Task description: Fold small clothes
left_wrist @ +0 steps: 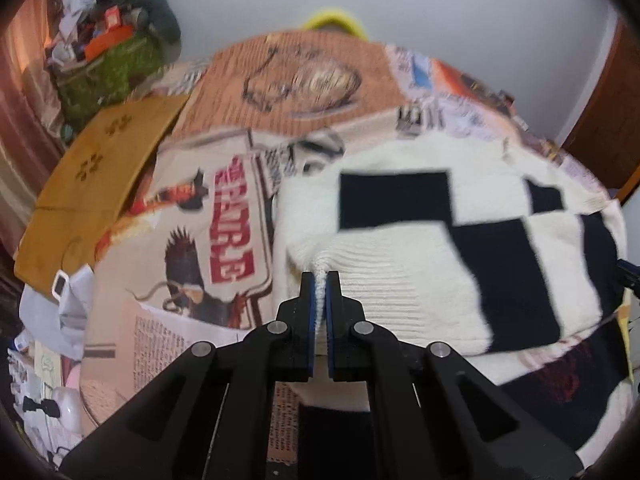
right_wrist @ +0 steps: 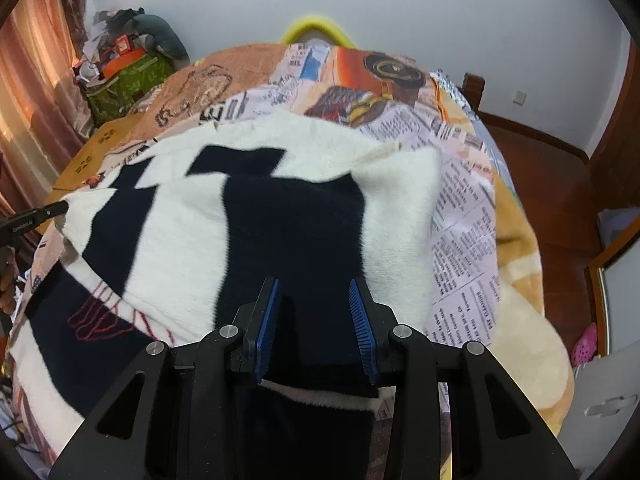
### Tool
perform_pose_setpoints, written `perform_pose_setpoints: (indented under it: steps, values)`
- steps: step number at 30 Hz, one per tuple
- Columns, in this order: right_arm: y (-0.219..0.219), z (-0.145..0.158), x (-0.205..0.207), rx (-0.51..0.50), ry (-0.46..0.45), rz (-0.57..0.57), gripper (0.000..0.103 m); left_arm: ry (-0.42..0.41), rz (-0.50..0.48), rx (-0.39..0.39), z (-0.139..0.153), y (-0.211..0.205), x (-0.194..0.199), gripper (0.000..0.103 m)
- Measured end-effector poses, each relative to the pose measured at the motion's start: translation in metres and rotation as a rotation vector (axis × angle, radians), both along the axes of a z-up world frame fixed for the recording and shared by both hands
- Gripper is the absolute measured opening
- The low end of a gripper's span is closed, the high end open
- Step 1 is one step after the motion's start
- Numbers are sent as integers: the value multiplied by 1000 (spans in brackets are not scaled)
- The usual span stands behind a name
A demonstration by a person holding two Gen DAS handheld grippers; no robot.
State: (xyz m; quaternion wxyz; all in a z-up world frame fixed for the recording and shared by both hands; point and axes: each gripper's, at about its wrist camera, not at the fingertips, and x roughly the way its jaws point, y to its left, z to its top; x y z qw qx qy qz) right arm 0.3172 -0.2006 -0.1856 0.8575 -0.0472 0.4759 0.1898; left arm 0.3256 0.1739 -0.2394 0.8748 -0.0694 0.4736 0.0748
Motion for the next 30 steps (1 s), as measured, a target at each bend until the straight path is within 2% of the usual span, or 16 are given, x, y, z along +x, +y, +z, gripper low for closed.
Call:
perform_pose_setpoints:
  steps: [4, 7, 11, 14, 16, 18, 21, 25, 30]
  values:
    - [-2, -17, 3, -4, 45, -9, 32, 51, -14, 24, -22, -3, 1, 5]
    - [-5, -24, 3, 7, 74, -22, 32, 57, -20, 49, -22, -5, 3, 8]
    - [-7, -12, -6, 12, 65, -22, 33, 65, -18, 104, -16, -5, 0, 19]
    - [-11, 2, -17, 2, 38, -15, 44, 51, -12, 110, -3, -3, -10, 23]
    - [-16, 13, -28, -6, 5, -14, 50, 36, -10, 100, 8, -1, -21, 32]
    - [-20, 24, -37, -8, -16, -8, 53, 25, -4, 101, 20, 0, -32, 53]
    - [-27, 37, -53, 3, -37, -14, 63, -12, 8, 75, 40, 4, -55, 70]
    - [-33, 43, -76, 9, -56, -20, 66, -20, 21, 58, 52, 7, -82, 74]
    - [-40, 28, -100, 6, -13, -29, 66, 35, 17, 18, 39, 2, -113, 75]
